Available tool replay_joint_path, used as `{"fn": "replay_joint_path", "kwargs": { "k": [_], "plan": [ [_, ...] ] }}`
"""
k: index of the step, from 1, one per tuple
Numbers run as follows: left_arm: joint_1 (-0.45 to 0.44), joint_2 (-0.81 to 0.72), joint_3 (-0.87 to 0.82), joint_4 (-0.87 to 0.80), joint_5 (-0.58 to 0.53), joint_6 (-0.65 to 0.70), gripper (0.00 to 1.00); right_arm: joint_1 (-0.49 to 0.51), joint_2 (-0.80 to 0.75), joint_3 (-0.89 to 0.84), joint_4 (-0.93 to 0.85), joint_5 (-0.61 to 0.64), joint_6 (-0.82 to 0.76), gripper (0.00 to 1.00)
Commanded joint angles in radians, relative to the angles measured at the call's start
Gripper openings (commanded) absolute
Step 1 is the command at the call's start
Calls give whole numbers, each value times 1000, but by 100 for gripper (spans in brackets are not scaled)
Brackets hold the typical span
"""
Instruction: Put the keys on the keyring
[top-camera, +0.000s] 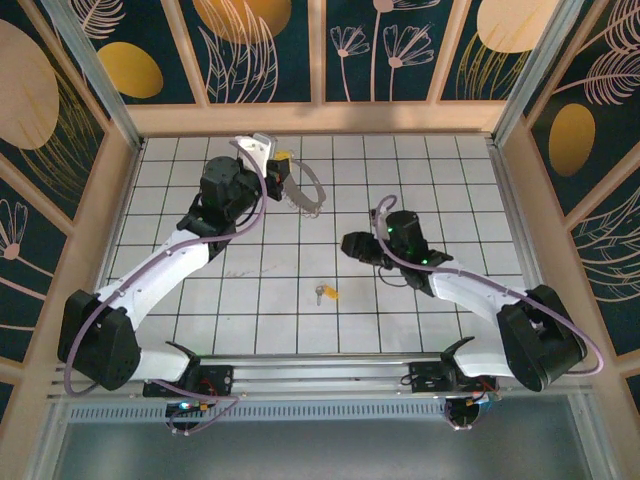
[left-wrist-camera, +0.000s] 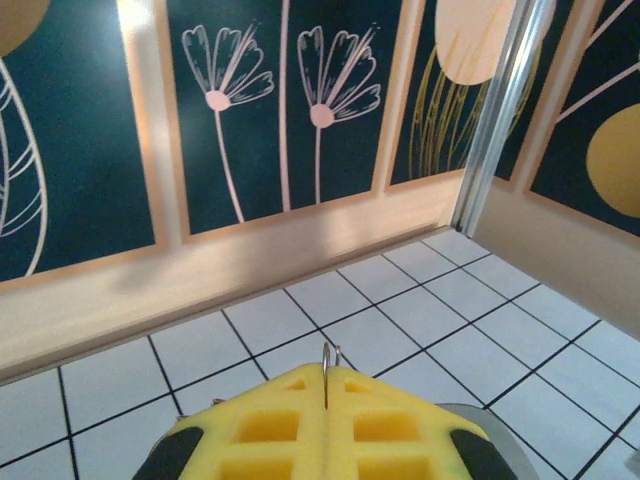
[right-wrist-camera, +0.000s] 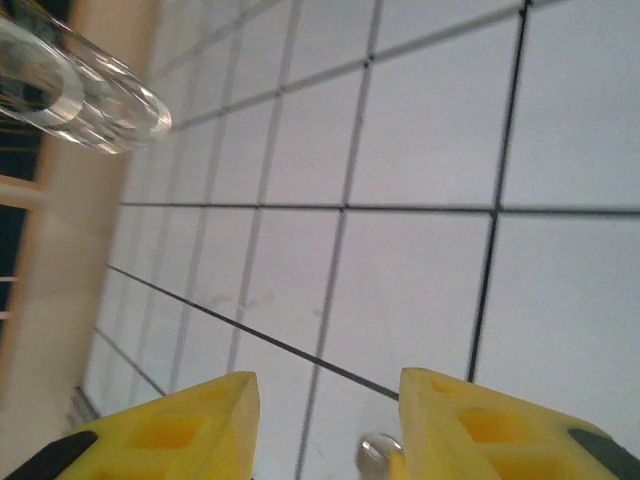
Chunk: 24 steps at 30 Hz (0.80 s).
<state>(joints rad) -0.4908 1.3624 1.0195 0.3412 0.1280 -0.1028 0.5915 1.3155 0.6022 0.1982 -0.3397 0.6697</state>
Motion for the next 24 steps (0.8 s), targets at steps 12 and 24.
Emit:
{"fn": "replay_joint_path", "kwargs": {
  "k": [12, 24],
  "plan": [
    [19, -15, -26, 76, -133, -16, 0, 290, 238, 300, -457, 495, 173, 42],
    [56, -17, -41, 84, -104, -18, 0, 411, 415, 462, -610, 609, 246, 35]
  ]
}}
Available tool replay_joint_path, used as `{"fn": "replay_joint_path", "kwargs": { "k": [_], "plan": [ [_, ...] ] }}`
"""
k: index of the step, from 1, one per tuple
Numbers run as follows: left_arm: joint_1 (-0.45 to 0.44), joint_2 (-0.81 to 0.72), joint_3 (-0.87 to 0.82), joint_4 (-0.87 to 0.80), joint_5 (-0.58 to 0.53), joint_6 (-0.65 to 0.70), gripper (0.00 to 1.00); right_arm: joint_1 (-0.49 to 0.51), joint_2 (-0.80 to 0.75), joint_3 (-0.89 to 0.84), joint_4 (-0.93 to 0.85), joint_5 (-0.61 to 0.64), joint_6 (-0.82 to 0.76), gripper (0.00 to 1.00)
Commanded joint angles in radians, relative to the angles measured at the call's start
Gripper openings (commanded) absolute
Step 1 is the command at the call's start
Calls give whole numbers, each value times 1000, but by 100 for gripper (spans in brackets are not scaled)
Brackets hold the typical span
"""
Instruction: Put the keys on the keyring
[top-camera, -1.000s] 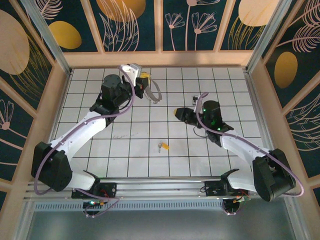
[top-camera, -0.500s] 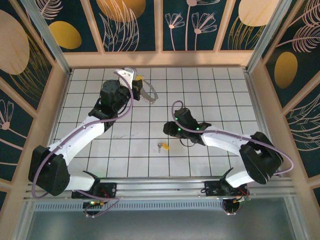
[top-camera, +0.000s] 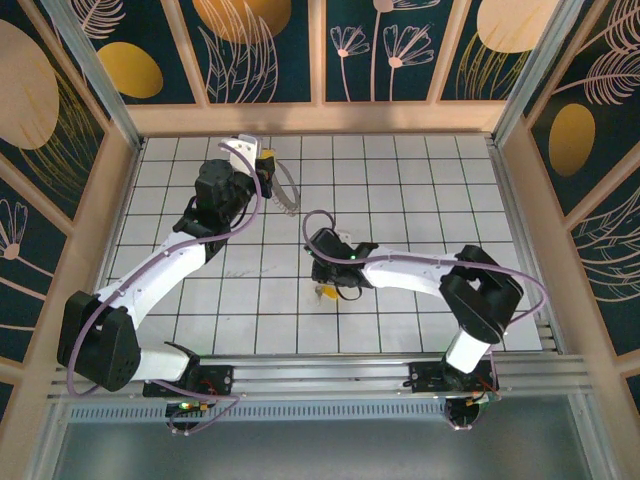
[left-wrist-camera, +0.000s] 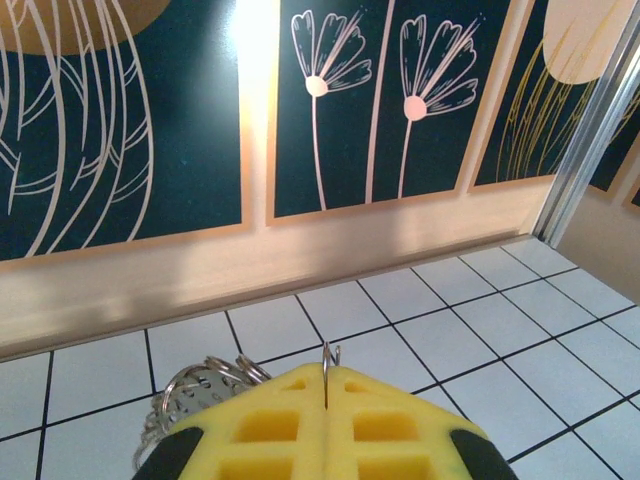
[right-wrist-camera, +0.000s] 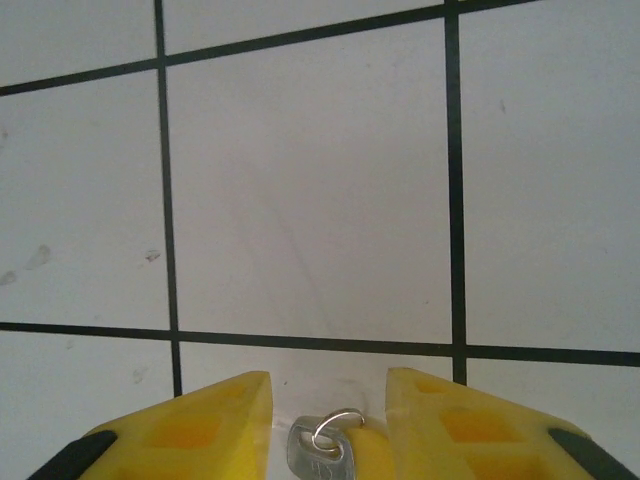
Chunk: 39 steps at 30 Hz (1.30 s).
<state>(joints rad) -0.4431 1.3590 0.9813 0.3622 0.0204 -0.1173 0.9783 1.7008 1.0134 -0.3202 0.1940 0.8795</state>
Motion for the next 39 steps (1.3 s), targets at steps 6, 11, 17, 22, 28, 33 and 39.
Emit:
{"fn": "replay_joint_path", "kwargs": {
  "k": [6, 11, 17, 22, 28, 33, 39],
  "plan": [
    [30, -24, -3, 64, 11, -3, 0, 47, 67, 90, -118, 85, 40, 33],
    [41, -35, -37, 69, 15, -5, 0, 64, 92, 109, -149, 92, 38, 32],
    [41, -44, -49, 72, 13, -2, 0, 79, 113, 120, -154, 87, 29, 29],
    [41, -48, -53, 75, 18, -2, 0, 88, 129, 127, -160, 89, 29, 29],
    [41, -51, -55, 80, 20, -2, 0, 95, 141, 125, -163, 87, 31, 29],
    [43, -53, -56, 82, 25, -4, 0, 99, 149, 125, -161, 90, 31, 28],
    [42, -56, -61, 85, 28, -5, 0, 101, 145, 121, -161, 88, 29, 23]
  ]
}}
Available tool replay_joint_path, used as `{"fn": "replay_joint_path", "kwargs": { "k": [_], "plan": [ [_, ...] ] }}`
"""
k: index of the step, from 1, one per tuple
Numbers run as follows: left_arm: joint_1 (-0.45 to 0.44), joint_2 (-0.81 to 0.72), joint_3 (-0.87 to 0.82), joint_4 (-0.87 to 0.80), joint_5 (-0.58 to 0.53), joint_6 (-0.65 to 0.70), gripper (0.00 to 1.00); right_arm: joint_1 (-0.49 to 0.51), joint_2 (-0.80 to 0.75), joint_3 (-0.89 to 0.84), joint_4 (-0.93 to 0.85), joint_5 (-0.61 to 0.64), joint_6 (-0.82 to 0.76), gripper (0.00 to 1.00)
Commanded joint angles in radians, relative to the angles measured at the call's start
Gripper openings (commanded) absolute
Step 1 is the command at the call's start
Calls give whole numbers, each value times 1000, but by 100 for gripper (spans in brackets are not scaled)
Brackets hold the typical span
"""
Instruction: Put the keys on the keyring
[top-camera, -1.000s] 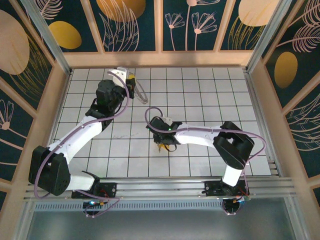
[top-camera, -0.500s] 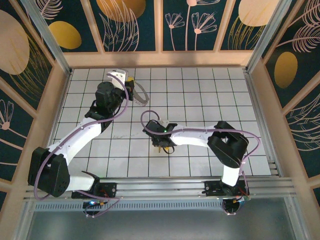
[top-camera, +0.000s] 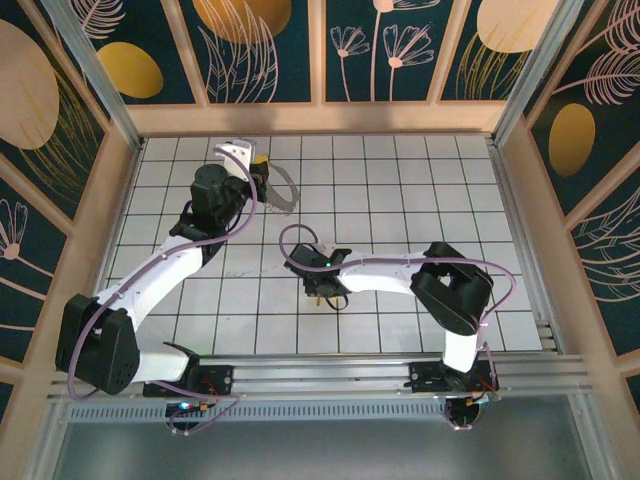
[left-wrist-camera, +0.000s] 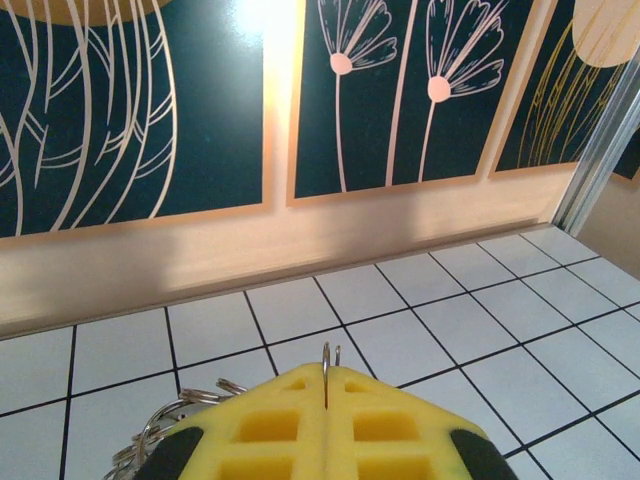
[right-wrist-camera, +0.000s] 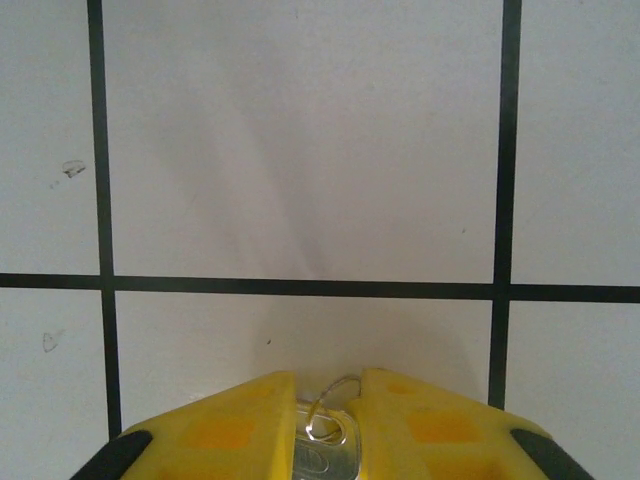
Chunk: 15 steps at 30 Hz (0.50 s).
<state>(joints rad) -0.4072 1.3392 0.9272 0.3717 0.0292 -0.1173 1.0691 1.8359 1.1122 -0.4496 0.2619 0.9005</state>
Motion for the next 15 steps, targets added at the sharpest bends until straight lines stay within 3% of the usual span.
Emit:
{"fn": "replay_joint_path", "kwargs": {
  "k": [1, 15],
  "plan": [
    [7, -36, -5, 75, 21, -7, 0, 10, 9, 22, -32, 22, 8, 22],
    [6, -26, -3, 82, 41, -19, 0, 15, -25, -3, -26, 29, 5, 17]
  ]
}}
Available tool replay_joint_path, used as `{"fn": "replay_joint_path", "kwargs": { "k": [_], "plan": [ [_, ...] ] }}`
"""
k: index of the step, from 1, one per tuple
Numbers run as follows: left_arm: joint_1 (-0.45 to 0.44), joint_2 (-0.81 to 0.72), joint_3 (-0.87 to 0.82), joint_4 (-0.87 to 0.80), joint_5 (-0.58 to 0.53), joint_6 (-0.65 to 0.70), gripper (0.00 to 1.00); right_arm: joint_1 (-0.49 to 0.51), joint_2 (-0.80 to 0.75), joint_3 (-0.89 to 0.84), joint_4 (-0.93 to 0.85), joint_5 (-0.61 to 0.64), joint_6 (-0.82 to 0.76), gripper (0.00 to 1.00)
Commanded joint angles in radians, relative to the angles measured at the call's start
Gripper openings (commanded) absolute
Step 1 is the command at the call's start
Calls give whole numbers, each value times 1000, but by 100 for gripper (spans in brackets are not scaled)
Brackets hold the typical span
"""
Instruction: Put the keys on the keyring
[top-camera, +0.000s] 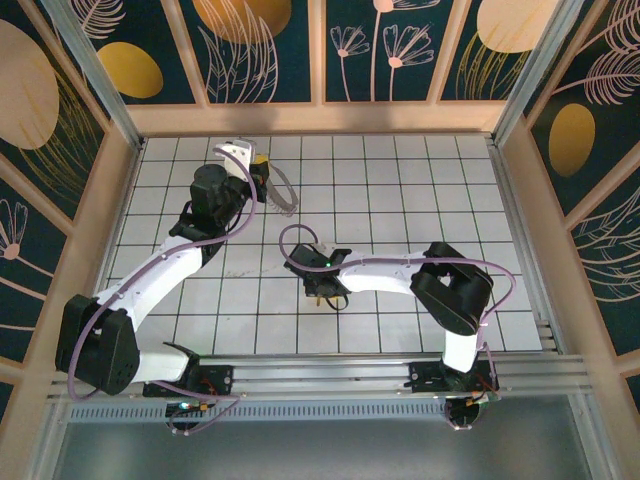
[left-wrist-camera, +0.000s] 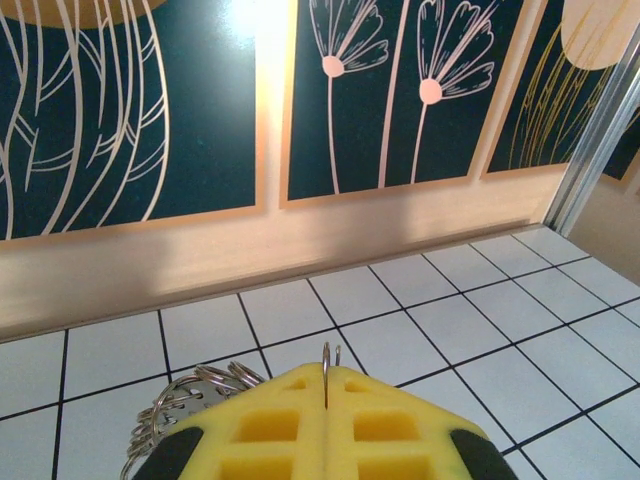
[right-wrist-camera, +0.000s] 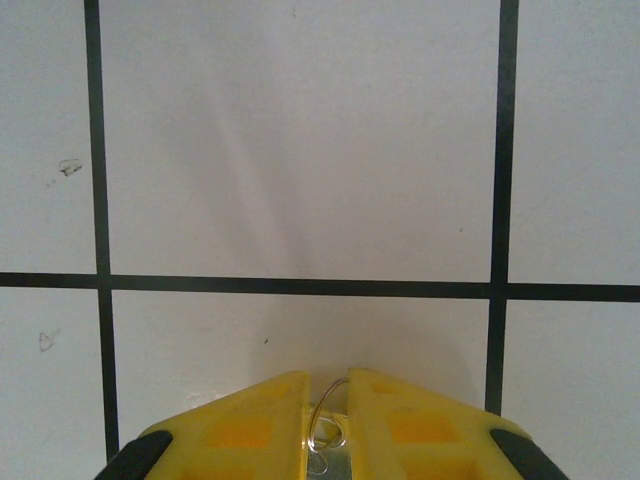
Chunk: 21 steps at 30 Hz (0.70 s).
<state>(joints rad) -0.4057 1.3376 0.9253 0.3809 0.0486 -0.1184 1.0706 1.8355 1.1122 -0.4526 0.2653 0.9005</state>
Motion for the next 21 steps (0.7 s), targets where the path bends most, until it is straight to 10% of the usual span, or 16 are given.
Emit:
{"fn": "replay_joint_path", "kwargs": {
  "k": [1, 8, 21],
  "plan": [
    [5, -23, -1, 74, 24, -18, 0, 16, -28, -5, -22, 25, 6, 16],
    [5, -15, 0, 79, 33, -27, 0, 20, -47, -23, -16, 28, 7, 0],
    [5, -2, 19, 79, 86, -38, 0, -70, -272, -70, 98, 22, -194, 0]
  ]
}}
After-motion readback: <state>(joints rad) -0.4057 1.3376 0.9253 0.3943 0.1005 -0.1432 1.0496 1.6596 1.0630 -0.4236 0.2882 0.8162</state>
